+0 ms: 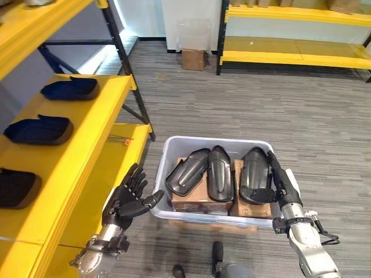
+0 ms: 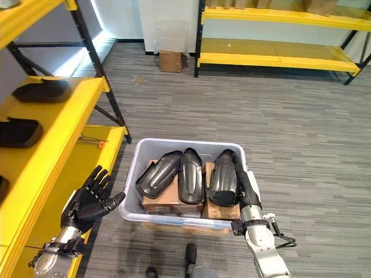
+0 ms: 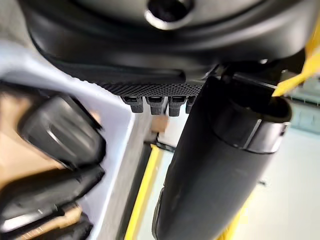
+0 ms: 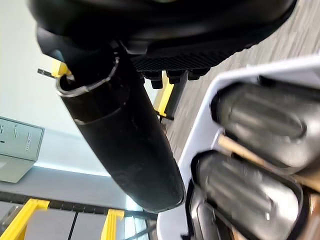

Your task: Move parts from the plastic box to the shelf.

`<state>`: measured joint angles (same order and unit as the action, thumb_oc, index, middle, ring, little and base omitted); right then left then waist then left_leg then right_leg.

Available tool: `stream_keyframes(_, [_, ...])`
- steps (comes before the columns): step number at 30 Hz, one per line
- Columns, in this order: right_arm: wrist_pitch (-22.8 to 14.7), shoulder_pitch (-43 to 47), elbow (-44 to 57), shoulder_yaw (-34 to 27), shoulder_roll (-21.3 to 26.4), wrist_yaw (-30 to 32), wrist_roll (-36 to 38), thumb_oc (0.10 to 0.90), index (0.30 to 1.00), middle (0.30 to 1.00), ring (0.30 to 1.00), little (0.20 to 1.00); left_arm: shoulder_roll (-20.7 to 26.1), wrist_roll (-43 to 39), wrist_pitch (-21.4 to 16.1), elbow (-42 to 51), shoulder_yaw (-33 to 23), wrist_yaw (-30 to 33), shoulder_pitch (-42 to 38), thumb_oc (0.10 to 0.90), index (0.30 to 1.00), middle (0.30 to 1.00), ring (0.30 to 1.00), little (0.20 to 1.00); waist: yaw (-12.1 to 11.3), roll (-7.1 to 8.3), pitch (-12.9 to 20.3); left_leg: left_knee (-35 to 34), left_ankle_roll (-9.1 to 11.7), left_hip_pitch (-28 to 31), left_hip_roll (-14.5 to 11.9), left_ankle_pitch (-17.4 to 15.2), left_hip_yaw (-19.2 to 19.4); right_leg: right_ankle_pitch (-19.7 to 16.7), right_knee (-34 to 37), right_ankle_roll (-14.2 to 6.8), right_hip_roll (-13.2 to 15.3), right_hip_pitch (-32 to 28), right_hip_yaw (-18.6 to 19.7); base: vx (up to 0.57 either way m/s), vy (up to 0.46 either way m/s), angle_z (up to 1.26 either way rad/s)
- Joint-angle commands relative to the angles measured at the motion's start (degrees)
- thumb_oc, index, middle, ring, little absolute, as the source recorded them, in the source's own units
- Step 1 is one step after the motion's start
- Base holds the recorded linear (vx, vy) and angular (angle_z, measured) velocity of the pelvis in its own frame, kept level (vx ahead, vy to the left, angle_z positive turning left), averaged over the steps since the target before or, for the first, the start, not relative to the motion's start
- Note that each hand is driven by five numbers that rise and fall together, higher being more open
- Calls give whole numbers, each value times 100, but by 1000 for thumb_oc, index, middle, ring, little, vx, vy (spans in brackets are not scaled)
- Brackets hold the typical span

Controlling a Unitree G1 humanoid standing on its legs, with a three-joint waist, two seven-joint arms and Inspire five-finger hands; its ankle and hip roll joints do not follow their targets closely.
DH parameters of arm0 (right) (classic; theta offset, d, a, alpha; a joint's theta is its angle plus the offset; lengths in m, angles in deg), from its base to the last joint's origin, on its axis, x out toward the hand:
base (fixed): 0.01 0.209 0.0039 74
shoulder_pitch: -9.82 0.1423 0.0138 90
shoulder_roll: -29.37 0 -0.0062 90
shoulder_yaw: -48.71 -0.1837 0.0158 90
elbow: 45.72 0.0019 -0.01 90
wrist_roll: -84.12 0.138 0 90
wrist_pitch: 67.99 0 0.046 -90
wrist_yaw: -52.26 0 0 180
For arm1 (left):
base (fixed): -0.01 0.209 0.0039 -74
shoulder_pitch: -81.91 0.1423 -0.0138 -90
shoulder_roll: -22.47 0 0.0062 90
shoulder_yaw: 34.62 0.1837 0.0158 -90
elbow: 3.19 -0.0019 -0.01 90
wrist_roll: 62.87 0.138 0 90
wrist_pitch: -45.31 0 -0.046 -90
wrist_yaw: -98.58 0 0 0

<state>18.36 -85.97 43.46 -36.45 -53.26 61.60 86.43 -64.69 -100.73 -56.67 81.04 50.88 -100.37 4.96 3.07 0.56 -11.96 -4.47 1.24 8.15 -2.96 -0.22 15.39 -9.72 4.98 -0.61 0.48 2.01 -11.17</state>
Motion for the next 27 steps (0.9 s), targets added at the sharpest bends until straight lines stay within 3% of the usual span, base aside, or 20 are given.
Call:
stream_keyframes(1, [-381, 577, 338, -111, 64, 144, -56, 900, 1000, 1000, 1000, 1000, 143, -101, -682, 492, -203, 62, -285, 900, 1000, 1000, 1000, 1000, -8, -10, 344, -53, 154, -83, 72, -66, -78, 469, 2, -622, 275, -465, -39, 39, -39, -2])
stream_keyframes(6, [-296, 560, 279, -123, 77, 42, -109, 900, 1000, 1000, 1000, 1000, 83, -237, -715, 553, -272, 292, -213, 900, 1000, 1000, 1000, 1000, -21, -26, 355, -53, 214, -94, 25, -23, -27, 537, 2, -564, 250, -514, -50, 48, -63, 1])
stream_keyframes(8, [-302, 558, 283, -119, 79, -36, -53, 900, 1000, 1000, 1000, 1000, 73, -228, -819, 562, -294, 356, -222, 900, 1000, 1000, 1000, 1000, -19, -24, 356, -53, 227, -93, 14, -13, -20, 550, 2, -555, 243, -524, -51, 37, -68, 0])
stream_keyframes(10, [-256, 559, 303, -79, 89, -40, -45, 900, 1000, 1000, 1000, 1000, 71, -122, -1166, 624, -343, 419, -255, 900, 1000, 1000, 1000, 1000, -21, -14, 356, -53, 257, -99, -14, 26, -6, 580, 2, -523, 222, -547, -64, 49, -120, 1])
stream_keyframes(13, [-295, 541, 236, -81, 89, -109, 24, 900, 1000, 1000, 1000, 1000, 32, -96, -1175, 755, -365, 379, -334, 900, 1000, 1000, 1000, 1000, -6, -10, 330, -41, 291, -61, -23, 93, 98, 622, 2, -461, 211, -579, -134, 51, -104, 3])
stream_keyframes(17, [-469, 527, 248, -42, 121, -216, 109, 900, 1000, 1000, 1000, 1000, -16, -160, -1083, 829, -319, 481, -359, 900, 1000, 1000, 1000, 1000, -33, 30, 208, 965, 289, -447, 16, 68, 55, 668, -92, -332, 252, -605, -176, 9, -100, -1])
stream_keyframes(18, [-562, 660, 109, 127, 95, -183, 254, 900, 1000, 1000, 1000, 1000, -71, -146, -1018, 776, -244, 613, -470, 900, 1000, 1000, 1000, 1000, -60, 18, 64, 1380, 318, -804, -71, 257, -234, 675, -259, -268, 234, -458, -4, -74, -35, -3])
stream_keyframes(22, [-541, 717, 156, 155, 129, -379, -118, 900, 1000, 1000, 1000, 1000, -99, -149, -1090, 763, -199, 584, -363, 900, 1000, 1000, 1000, 1000, 26, -111, 67, 405, 544, -471, -521, 710, -353, 702, -210, -306, 183, -408, 176, 15, 135, -26])
stream_keyframes(23, [-539, 672, 208, 157, 196, -481, -185, 900, 1000, 1000, 1000, 1000, -83, -207, -1190, 752, -186, 534, -298, 900, 1000, 1000, 1000, 1000, 48, -134, 94, 122, 670, -439, -767, 1026, -396, 705, -140, -326, 211, -432, 214, 40, 263, -23])
stream_keyframes(24, [-524, 635, 255, 172, 241, -504, -233, 900, 1000, 1000, 1000, 1000, -62, -222, -1283, 750, -188, 521, -256, 900, 1000, 1000, 1000, 1000, 56, -137, 96, 13, 763, -481, -966, 1299, -428, 708, -87, -332, 249, -473, 242, 29, 248, -22])
stream_keyframes(27, [-470, 610, 338, 200, 379, -457, -121, 900, 1000, 1000, 1000, 1000, -71, -391, -1264, 742, -159, 480, -275, 900, 1000, 1000, 1000, 1000, 121, -143, 55, -34, 945, -702, -1413, 1695, -303, 721, 2, -371, 402, -551, 178, -18, 235, -7])
